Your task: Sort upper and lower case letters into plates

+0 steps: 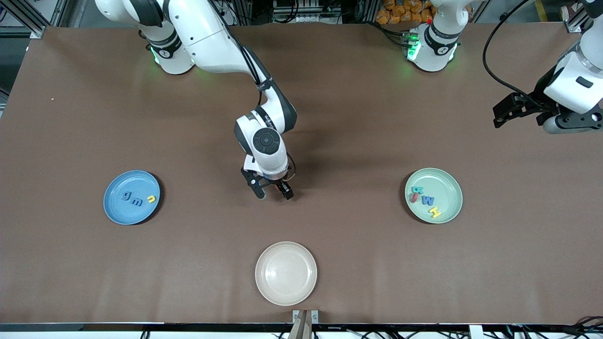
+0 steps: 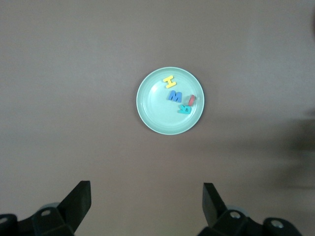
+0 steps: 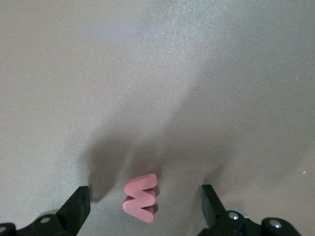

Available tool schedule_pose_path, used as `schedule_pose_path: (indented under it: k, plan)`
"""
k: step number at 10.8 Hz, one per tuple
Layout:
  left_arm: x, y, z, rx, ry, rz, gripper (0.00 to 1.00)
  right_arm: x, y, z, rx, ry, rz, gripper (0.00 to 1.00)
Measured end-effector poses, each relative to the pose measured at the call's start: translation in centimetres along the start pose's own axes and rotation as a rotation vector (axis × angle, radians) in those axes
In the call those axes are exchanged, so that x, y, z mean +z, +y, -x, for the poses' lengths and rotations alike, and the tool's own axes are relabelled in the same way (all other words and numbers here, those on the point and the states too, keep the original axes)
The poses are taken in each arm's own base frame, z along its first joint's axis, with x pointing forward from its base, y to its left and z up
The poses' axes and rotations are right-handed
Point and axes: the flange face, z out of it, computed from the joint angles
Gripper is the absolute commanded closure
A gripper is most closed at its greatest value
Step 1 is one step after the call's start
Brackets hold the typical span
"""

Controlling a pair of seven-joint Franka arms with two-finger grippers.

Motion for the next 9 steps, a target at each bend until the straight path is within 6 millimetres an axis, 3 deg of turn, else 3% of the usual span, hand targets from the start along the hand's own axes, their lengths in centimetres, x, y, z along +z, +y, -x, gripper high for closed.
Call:
schedule_pose_path:
  k: [3, 7, 9]
  plan:
    - [0.1, -1.1, 0.1, 0.021, -0.02, 0.015, 0.0, -0.4, -0.1, 0.5, -0.006, 0.001, -0.041, 1.0]
    - [0.2, -1.1, 0.2, 0.022, -0.024, 0.015, 0.0, -1.0, -0.2, 0.4, -0.01, 0.003, -0.061, 1.0]
    - [0.2, -1.0, 0.2, 0.023, -0.024, 0.015, 0.0, -1.4, -0.1, -1.4, -0.036, 0.023, -0.028, 1.0]
